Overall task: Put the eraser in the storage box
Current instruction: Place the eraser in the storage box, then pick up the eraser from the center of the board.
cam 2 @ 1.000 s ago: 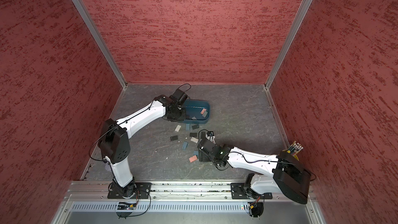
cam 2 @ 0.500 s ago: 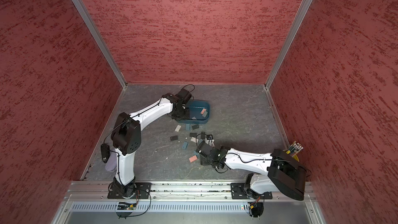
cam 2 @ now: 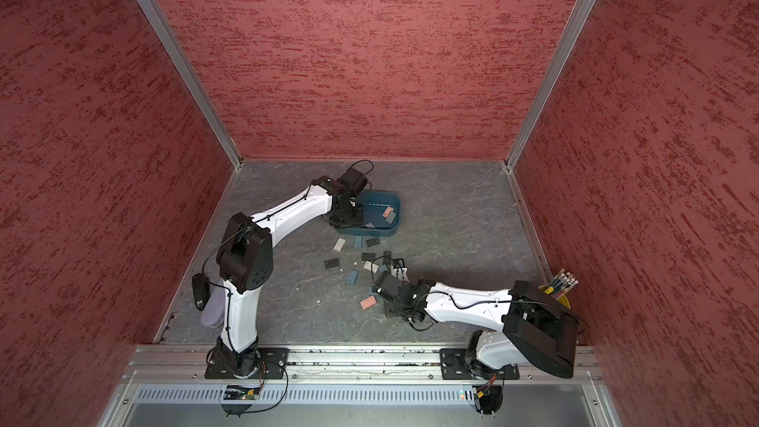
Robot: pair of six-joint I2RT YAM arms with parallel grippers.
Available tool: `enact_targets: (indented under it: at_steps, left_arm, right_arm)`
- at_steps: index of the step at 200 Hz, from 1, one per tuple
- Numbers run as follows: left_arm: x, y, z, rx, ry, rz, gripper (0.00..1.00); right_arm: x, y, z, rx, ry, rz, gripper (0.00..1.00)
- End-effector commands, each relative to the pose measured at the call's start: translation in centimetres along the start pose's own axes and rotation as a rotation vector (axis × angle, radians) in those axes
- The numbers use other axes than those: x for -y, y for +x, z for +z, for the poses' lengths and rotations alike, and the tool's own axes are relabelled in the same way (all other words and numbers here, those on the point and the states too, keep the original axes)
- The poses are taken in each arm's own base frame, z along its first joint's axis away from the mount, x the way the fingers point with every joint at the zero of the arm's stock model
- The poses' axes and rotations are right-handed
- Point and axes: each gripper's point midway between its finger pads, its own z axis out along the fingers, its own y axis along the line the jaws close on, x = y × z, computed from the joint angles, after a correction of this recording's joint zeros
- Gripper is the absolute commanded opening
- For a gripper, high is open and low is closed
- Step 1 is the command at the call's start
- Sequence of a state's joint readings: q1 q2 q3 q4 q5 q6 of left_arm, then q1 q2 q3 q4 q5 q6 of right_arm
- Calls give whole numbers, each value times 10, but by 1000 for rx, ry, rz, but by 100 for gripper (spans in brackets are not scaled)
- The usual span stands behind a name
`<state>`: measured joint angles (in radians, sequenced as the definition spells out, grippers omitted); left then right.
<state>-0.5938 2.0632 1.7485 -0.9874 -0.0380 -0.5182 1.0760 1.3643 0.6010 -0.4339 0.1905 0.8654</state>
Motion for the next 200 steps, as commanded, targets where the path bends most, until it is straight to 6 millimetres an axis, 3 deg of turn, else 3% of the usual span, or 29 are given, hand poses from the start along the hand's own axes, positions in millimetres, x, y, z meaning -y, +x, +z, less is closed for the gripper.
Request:
enact_targets:
  at_steps: [1, 51, 121, 162, 200]
  left_arm:
    - [-1, -2, 14, -18, -10, 1, 46]
    - [-1, -7, 6, -4, -18, 6, 68]
    - [4, -26, -35, 81, 2, 12, 100]
    - [-1, -29, -66, 140, 6, 5, 100]
    - [-20, -15, -88, 194, -13, -10, 100]
  right_arm:
    - [-3, -1, 3, 14, 1, 5, 52]
    - [-2, -1, 5, 13, 12, -1, 47]
    - [-3, 0, 6, 3, 12, -4, 37]
    - [-4, -1, 6, 4, 18, -11, 27]
    - [-3, -10, -2, 37, 37, -14, 22]
